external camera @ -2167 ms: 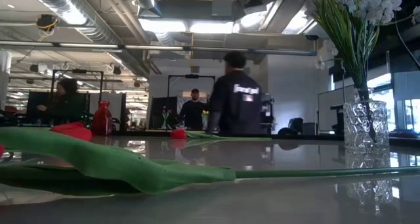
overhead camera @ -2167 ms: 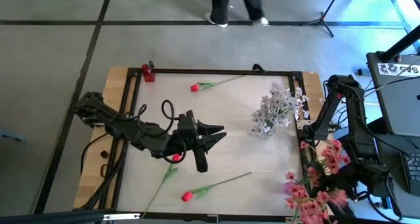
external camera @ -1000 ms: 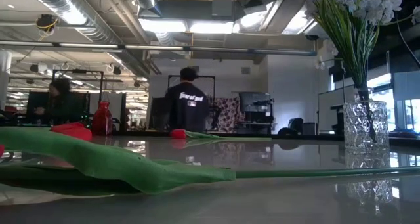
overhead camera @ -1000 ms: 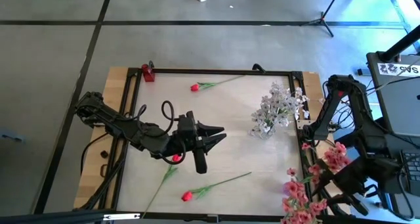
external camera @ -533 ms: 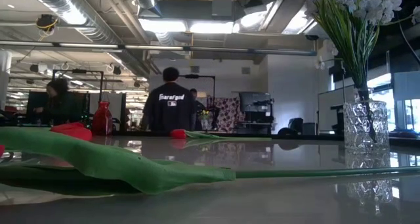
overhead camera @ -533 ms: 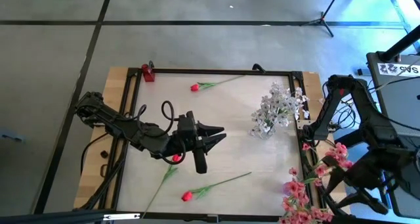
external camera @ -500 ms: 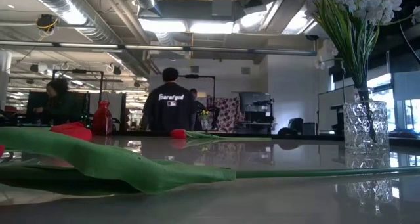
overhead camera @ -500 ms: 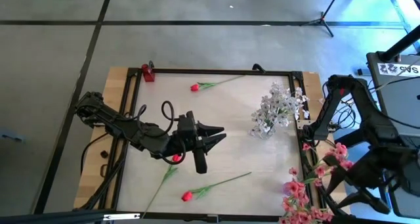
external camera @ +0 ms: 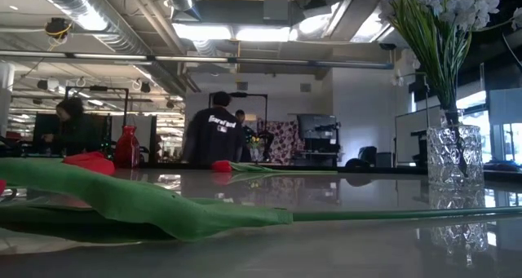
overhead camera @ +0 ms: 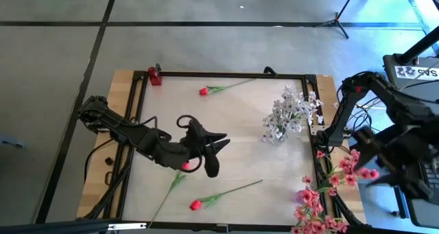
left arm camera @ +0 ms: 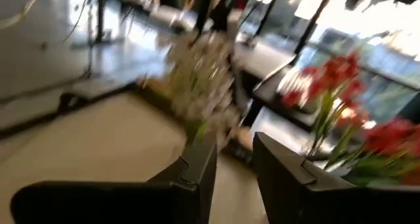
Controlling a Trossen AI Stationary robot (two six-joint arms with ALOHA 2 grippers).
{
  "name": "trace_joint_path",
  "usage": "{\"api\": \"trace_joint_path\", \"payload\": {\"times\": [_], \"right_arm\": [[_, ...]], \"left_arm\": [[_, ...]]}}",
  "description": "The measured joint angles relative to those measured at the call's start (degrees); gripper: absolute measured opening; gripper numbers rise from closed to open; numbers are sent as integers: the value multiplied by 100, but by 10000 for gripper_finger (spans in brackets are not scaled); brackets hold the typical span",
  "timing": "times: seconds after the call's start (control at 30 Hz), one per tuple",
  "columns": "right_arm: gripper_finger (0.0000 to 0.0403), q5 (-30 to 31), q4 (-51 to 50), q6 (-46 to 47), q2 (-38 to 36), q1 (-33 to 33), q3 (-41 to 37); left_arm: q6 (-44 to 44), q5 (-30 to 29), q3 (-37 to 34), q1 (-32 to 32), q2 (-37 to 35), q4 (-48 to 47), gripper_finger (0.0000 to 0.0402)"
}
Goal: Sort flowers into vase by color
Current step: Put the middle red tulip into the red vase
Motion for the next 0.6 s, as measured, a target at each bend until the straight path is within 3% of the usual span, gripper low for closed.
{"api": "trace_joint_path", "payload": {"times": [0.1, 0.33, 0.5, 0.6], "right_arm": [[175, 368, 7, -314, -102, 0, 220], [175, 1096, 0, -723, -432, 0, 321], [175, 1453, 11, -1047, -577, 0, 323], [175, 1554, 47, -1163, -656, -2, 323]], "left_arm": [[-1487, 429, 0, 0, -4, -1420, 97], [-5374, 2812, 0, -372, 113, -5010, 126], [-6669, 3943, -2, -761, 614, -6047, 160], [-6925, 4419, -110, -796, 980, -6315, 171]]}}
